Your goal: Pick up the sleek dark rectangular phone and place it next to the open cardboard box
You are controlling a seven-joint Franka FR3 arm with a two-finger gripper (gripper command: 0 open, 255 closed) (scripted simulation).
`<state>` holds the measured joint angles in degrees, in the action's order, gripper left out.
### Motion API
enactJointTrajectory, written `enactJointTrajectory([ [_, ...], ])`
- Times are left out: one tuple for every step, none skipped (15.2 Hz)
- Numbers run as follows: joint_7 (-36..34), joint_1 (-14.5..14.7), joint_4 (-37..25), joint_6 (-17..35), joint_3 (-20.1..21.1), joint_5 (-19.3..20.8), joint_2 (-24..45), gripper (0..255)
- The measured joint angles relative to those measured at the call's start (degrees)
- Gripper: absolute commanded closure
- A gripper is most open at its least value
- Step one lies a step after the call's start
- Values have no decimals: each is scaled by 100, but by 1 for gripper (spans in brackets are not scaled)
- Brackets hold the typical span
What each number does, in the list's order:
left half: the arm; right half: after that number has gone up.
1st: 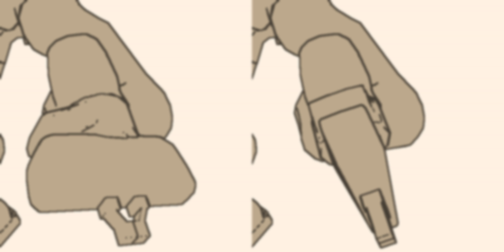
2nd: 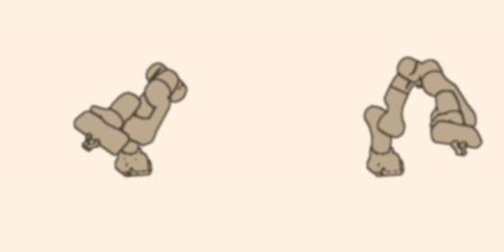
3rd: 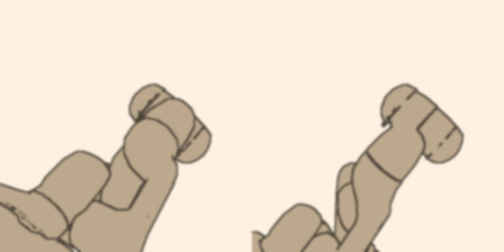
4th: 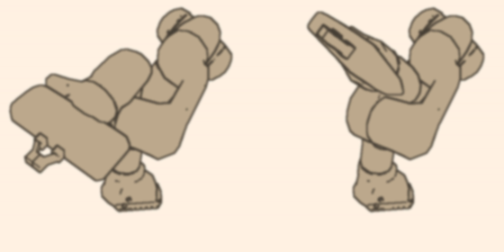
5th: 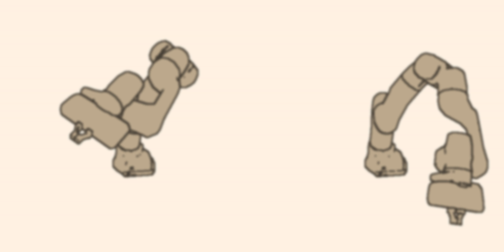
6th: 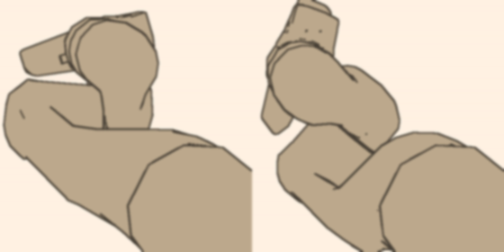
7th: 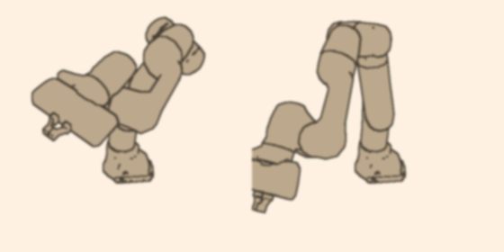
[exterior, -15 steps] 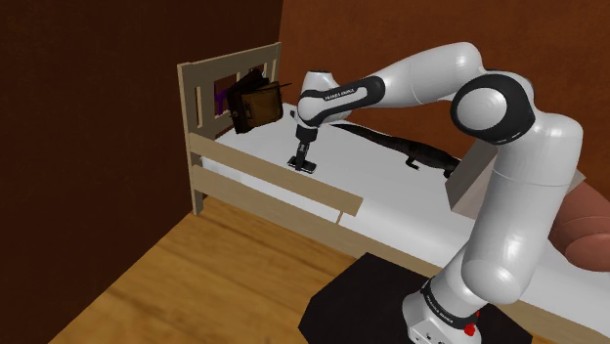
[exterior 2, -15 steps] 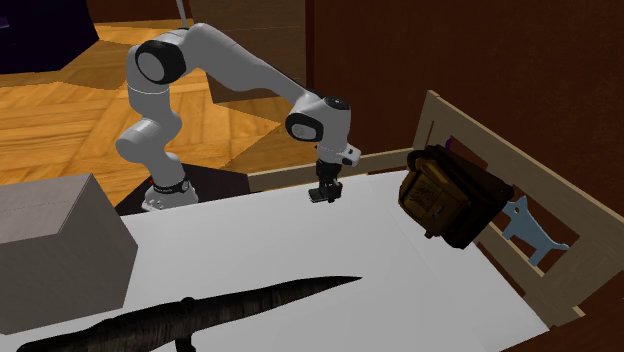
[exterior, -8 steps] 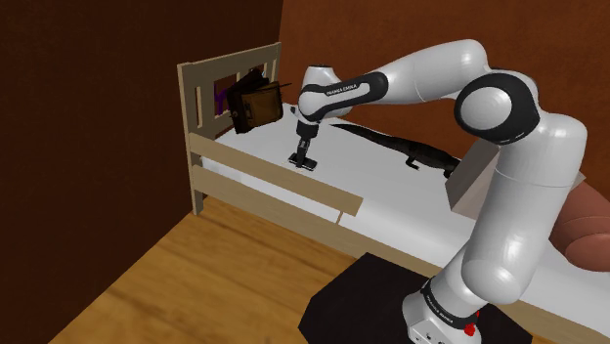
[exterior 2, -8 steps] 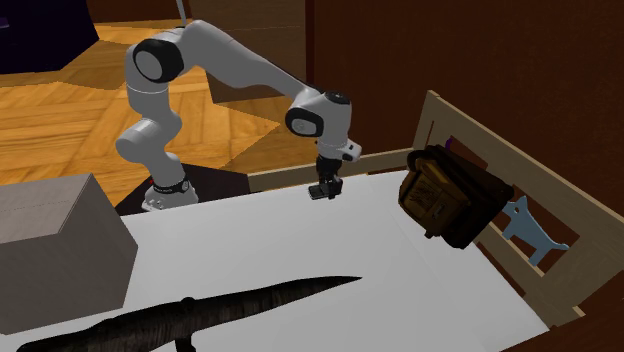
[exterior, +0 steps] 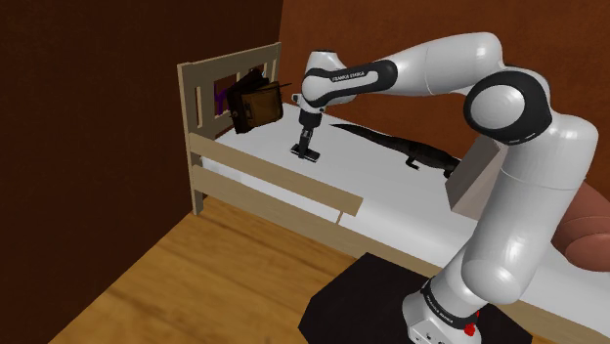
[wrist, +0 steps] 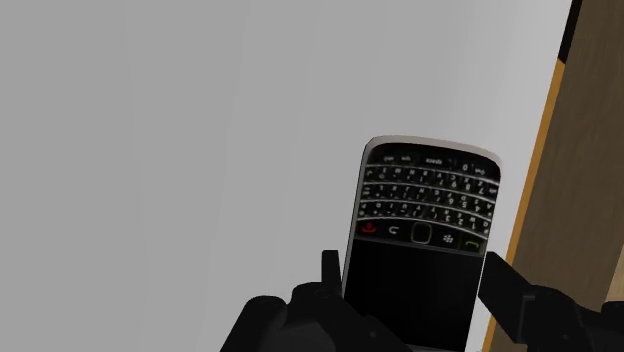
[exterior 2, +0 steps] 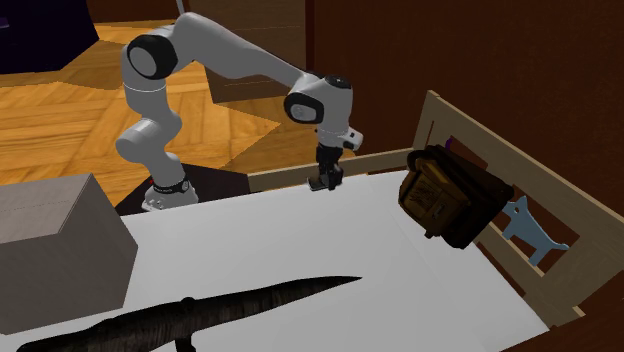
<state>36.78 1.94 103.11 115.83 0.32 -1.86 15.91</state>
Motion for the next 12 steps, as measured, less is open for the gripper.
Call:
enactJointTrajectory([
  [-1,-1,-37,-69,-1,1,-32,255],
  [-8,2,-83,-136,1,2,-54,255],
  [-11,3,-132,-203,1,3,-71,255],
  [-12,2,-176,-275,1,4,-99,255],
  [-15,2,-250,-361,0,5,-112,255],
  [-17,2,-280,-414,0,5,-136,255],
  [-25,5,-340,-486,2,6,-148,255],
  [-27,5,-394,-565,2,7,-172,255],
  [-35,8,-442,-641,4,8,-200,255],
  [-33,6,-499,-713,3,9,-215,255],
  [-32,4,-556,-783,2,9,-228,255],
  [-30,2,-589,-837,0,9,-249,255],
])
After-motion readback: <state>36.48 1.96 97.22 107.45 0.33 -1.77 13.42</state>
